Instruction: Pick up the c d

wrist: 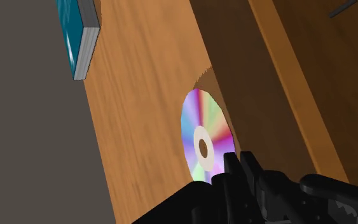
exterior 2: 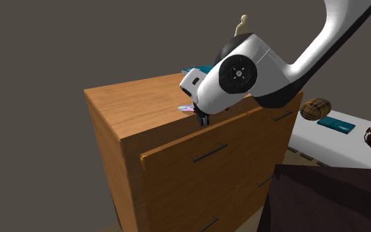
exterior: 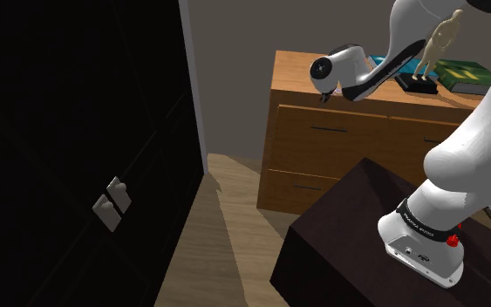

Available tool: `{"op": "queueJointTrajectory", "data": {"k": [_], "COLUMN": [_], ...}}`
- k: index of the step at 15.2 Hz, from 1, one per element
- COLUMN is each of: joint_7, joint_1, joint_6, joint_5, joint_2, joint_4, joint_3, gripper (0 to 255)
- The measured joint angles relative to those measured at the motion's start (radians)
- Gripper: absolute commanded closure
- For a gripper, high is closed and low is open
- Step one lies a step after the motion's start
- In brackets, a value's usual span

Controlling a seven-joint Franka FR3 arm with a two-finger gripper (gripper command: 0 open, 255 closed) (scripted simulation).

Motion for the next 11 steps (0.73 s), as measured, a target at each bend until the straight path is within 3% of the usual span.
{"op": "queueJointTrajectory", "data": {"k": [11], "joint_7": [-0.148], "joint_1": [-0.009], "joint_6": [0.01], "joint_5": [0.119], "joint_2": [-0.113], "joint_4": [-0.012], "joint_3": [0.007], "gripper": [255]}}
